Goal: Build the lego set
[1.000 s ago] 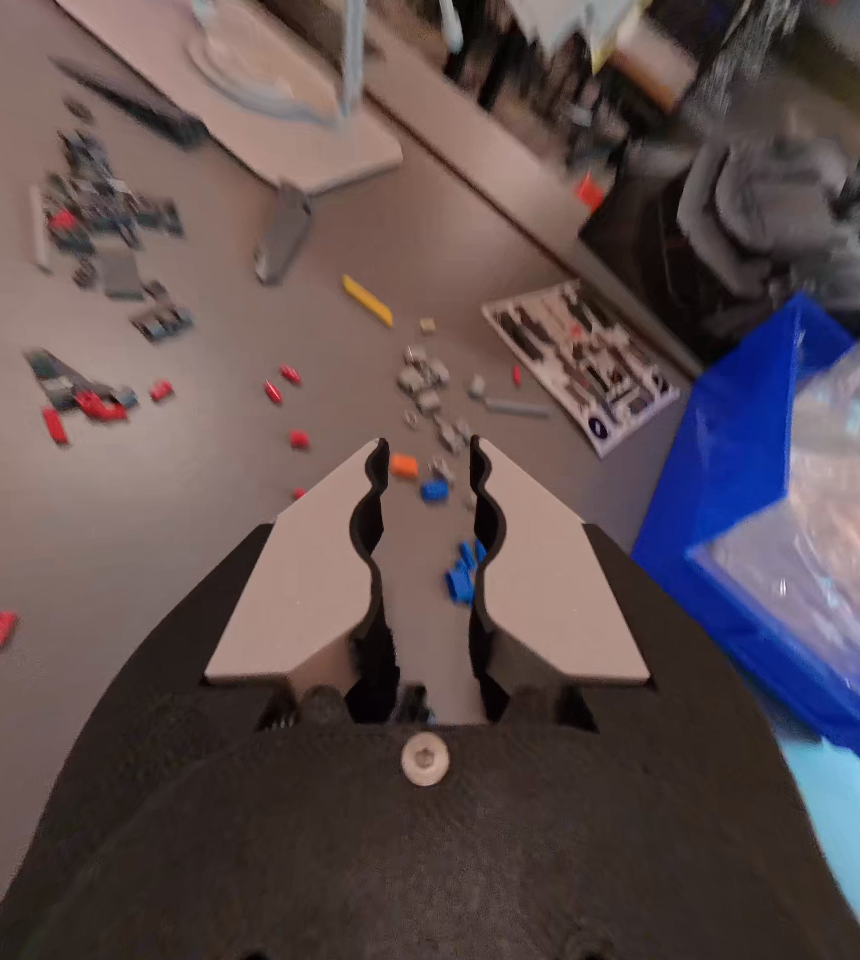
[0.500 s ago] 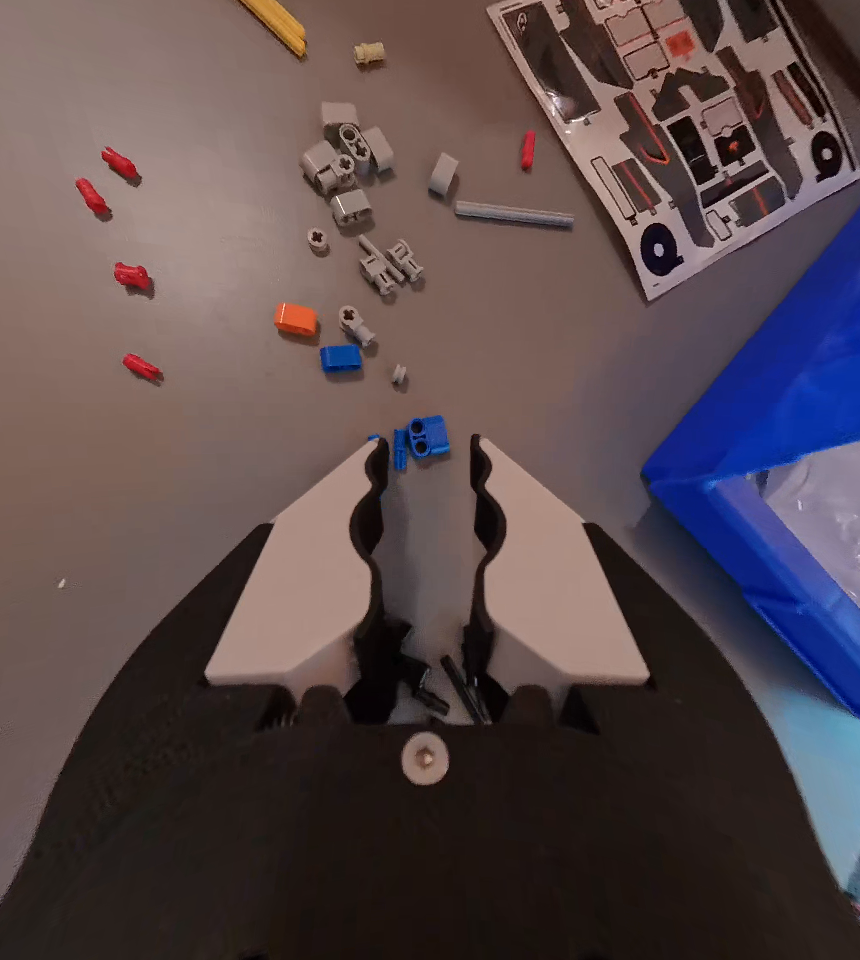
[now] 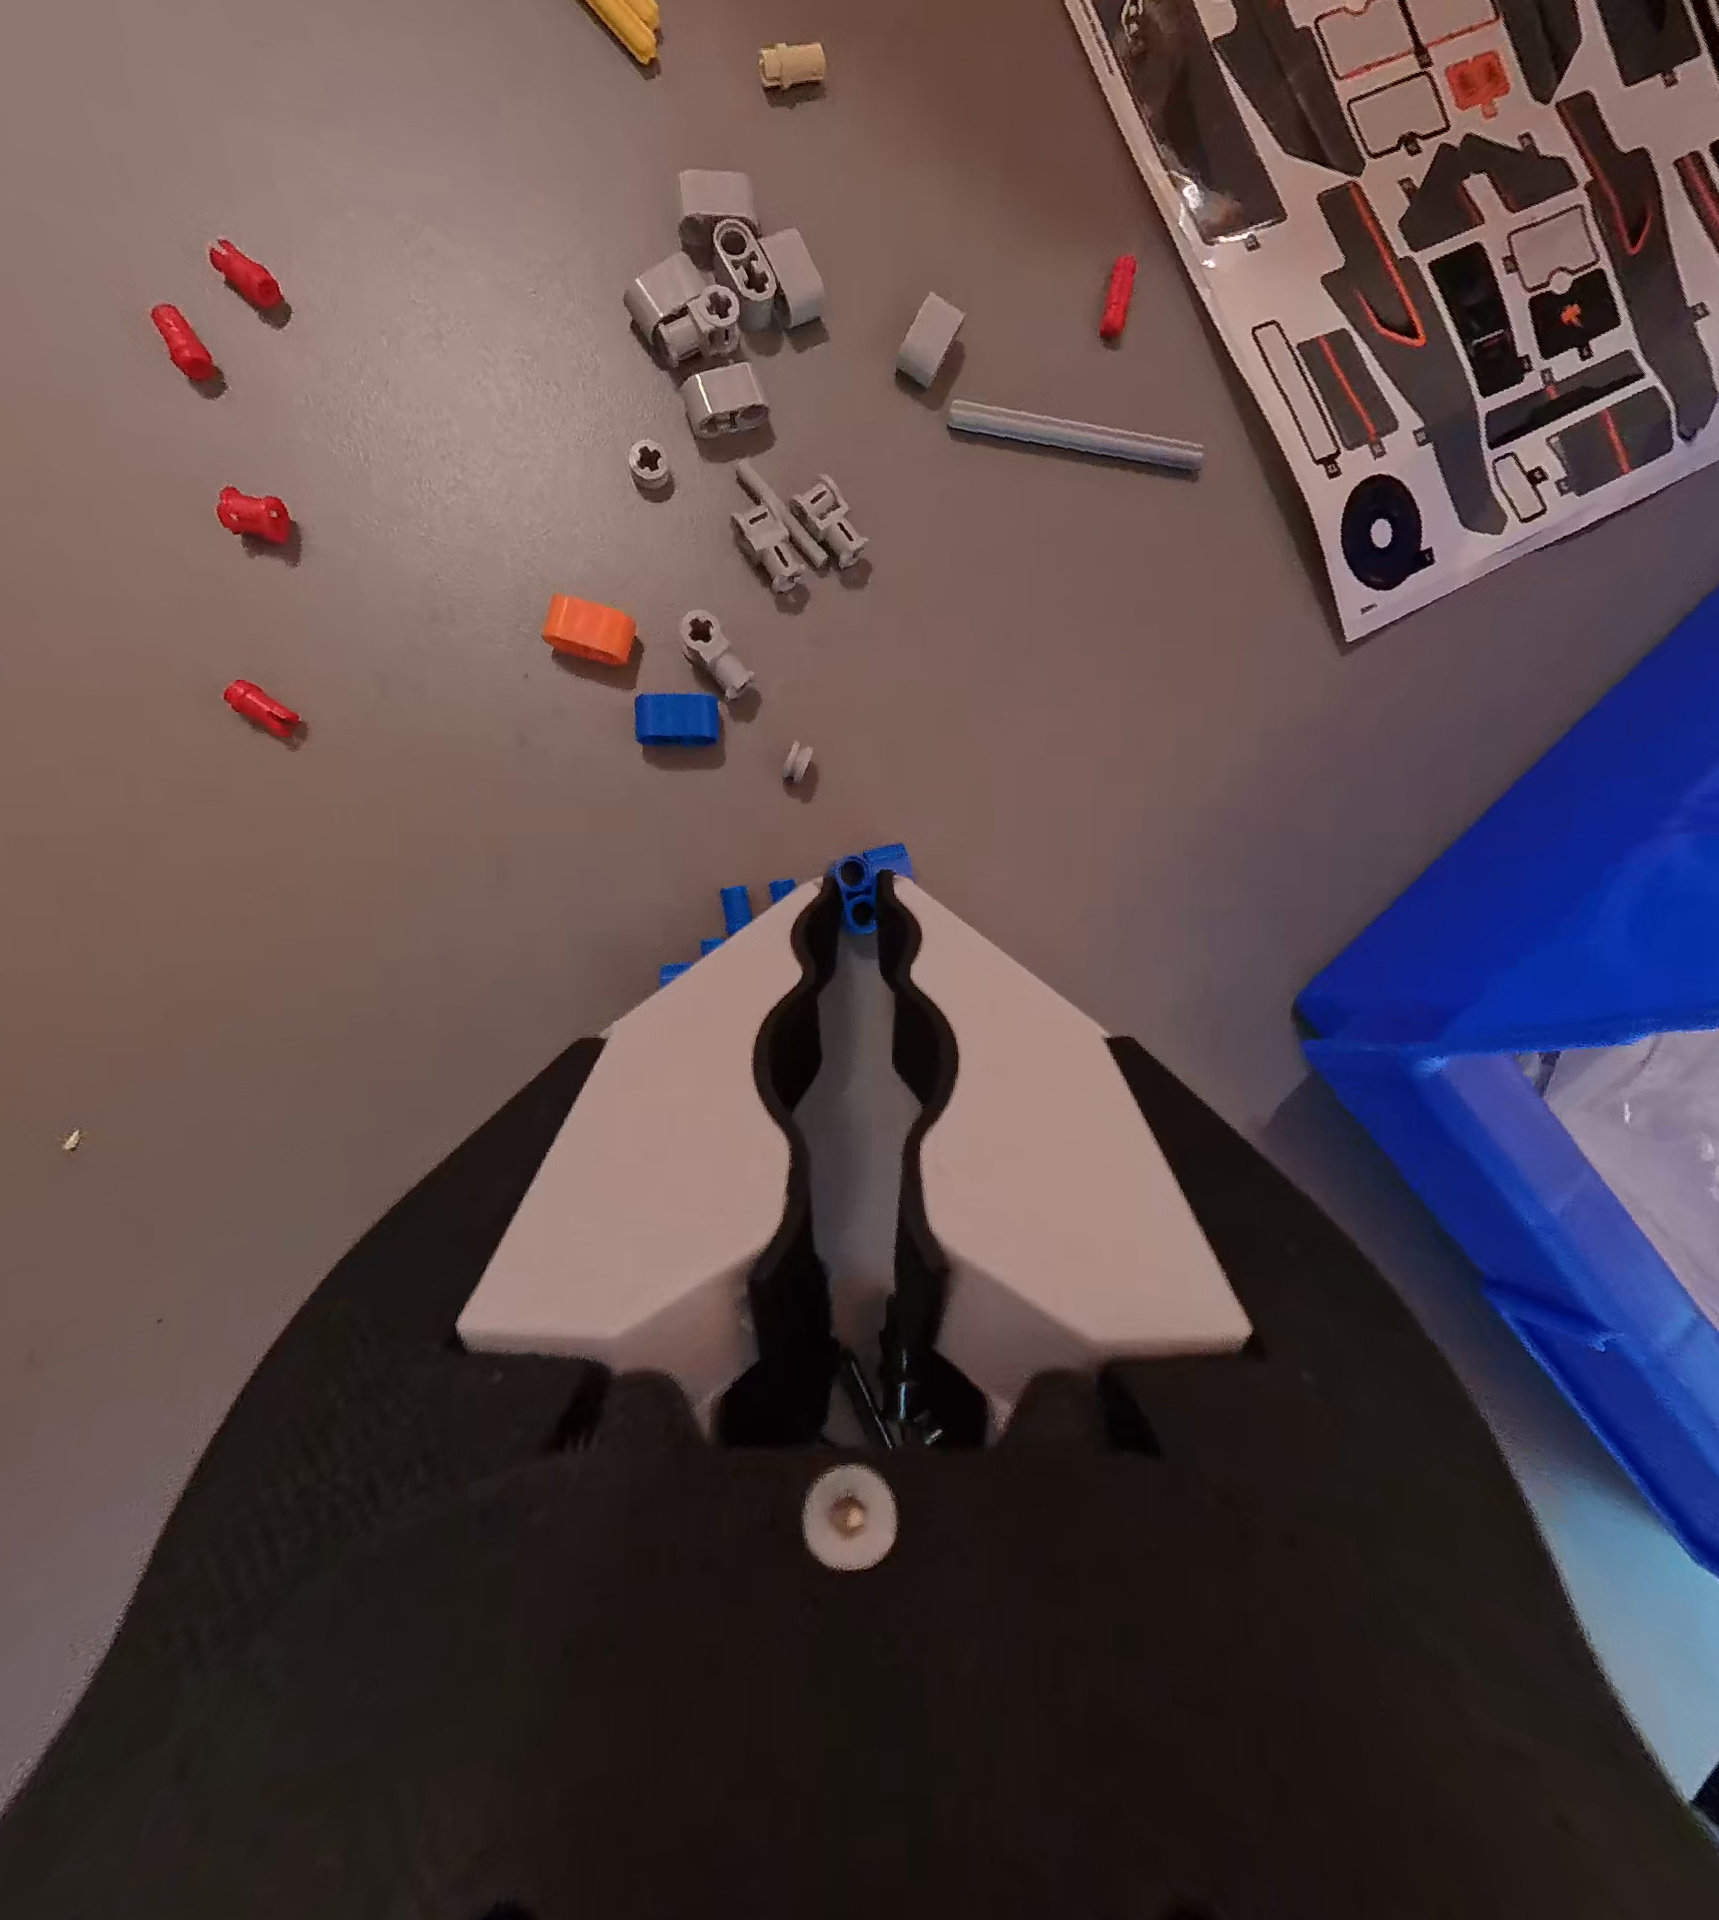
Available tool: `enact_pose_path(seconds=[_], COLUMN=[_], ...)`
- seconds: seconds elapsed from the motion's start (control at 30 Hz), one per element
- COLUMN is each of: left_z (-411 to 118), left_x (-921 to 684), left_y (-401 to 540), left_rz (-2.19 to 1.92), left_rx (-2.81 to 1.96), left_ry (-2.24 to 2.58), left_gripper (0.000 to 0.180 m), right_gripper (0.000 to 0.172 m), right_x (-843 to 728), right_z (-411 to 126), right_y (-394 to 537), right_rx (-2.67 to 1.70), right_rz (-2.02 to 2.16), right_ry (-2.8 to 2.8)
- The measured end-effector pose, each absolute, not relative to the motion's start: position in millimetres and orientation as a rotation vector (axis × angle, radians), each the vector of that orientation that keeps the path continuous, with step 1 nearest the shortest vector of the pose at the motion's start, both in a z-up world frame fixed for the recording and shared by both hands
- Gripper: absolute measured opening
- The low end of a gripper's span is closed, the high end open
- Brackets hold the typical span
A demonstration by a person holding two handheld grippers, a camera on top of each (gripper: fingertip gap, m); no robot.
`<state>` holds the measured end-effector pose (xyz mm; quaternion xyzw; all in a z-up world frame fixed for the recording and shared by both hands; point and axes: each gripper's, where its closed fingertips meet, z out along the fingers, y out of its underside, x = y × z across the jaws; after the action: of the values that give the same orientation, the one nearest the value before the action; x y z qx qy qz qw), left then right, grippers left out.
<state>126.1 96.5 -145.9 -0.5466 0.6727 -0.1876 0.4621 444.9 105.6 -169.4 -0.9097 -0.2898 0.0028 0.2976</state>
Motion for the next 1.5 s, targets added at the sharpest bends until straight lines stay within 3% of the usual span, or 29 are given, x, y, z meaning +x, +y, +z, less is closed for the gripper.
enact_pose_path(seconds=[0.23,0.37,0.73,1.0,1.5], left_z=[-147,-148,-148,-137,-108], left_x=[126,127,128,134,135], left_y=[96,96,95,92,103], left_rz=[-0.458,-0.451,-0.49,-0.465,-0.227], left_rx=[-1.343,-1.34,-1.349,-1.291,-1.111], left_ry=[1.664,1.672,1.687,1.72,1.623], left_gripper=[0.016,0.016,0.019,0.024,0.031], right_gripper=[0.015,0.006,0.005,0.005,0.005], right_x=[446,445,417,317,158], right_z=[-174,-174,-142,-100,-109], right_y=[98,100,97,81,87], right_rx=[-2.447,-2.432,-2.295,-2.057,-1.92], right_rz=[-0.012,-0.001,-0.01,0.074,0.435], right_ry=[-0.808,-0.807,-0.847,-1.038,-1.226])
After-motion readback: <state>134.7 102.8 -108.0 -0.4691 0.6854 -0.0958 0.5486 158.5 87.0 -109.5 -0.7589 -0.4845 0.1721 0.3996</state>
